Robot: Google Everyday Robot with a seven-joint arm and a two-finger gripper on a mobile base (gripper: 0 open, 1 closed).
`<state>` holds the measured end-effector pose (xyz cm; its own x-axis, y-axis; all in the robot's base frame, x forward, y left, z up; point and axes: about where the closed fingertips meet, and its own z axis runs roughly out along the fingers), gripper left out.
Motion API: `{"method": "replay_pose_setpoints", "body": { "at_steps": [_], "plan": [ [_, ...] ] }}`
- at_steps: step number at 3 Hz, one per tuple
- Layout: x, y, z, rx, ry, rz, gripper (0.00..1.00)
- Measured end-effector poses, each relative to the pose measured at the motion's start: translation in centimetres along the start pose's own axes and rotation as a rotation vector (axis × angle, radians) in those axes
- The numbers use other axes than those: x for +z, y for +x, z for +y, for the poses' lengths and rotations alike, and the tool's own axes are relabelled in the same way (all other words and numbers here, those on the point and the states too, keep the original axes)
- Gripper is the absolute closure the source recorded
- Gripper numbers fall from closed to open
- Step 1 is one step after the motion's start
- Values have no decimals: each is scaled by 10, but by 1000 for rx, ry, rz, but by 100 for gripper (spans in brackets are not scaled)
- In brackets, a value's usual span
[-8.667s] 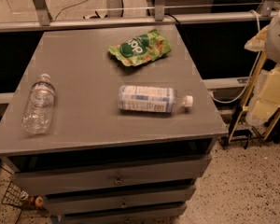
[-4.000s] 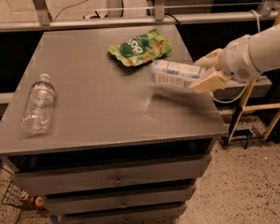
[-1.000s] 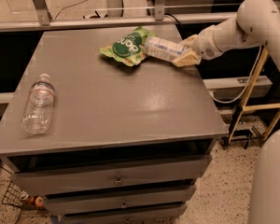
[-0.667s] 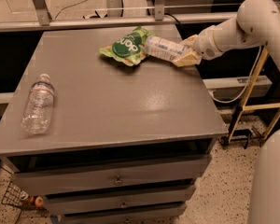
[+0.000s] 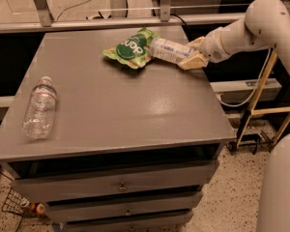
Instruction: Move water bottle near green rice chip bag
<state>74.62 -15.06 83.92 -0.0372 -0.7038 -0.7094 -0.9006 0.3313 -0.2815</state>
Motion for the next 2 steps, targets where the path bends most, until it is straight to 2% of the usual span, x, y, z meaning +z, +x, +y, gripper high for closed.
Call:
{"method": "replay_pose_setpoints", "body": {
  "at_steps": [1, 2],
  "plan": [
    [0, 0, 0, 0, 0, 0, 8],
    [3, 0, 1, 0, -4, -1, 0]
  ]
}}
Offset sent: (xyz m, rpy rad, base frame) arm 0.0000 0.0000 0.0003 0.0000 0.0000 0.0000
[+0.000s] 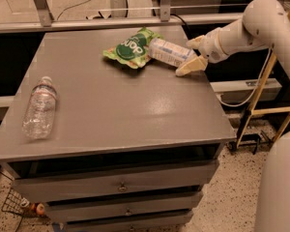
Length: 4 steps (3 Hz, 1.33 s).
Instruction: Move water bottle near green rice chip bag
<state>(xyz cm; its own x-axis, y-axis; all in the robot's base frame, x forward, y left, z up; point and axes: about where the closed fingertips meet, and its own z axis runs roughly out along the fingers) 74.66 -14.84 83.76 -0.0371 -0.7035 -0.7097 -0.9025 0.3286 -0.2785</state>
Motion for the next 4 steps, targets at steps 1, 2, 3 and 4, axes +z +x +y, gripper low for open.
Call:
{"method": "replay_pose_setpoints", "body": {
  "at_steps": [1, 2, 3, 4],
  "plan": [
    [0, 0, 0, 0, 0, 0, 0],
    [-2, -5, -1, -15, 6, -4, 0],
    [-37, -23, -8, -47, 95, -23, 0],
    [-69, -37, -12, -69, 176, -34, 0]
  ]
}}
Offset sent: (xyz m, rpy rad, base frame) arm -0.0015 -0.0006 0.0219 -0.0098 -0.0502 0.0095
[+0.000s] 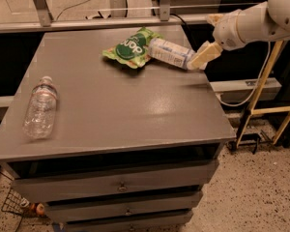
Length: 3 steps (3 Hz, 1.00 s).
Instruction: Move water bottle near green rice chip bag
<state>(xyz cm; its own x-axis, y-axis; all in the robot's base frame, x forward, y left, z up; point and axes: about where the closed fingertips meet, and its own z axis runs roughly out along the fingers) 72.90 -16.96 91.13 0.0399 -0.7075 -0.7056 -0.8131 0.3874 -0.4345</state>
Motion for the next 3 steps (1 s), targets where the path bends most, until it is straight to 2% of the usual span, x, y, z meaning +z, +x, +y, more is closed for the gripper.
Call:
{"method": "replay_pose_setpoints", "body": {
  "at_steps": [2, 3],
  "plan": [
    [-62, 4, -19, 26, 161, 6, 0],
    [-98, 6, -25, 36, 258, 6, 0]
  ]
}}
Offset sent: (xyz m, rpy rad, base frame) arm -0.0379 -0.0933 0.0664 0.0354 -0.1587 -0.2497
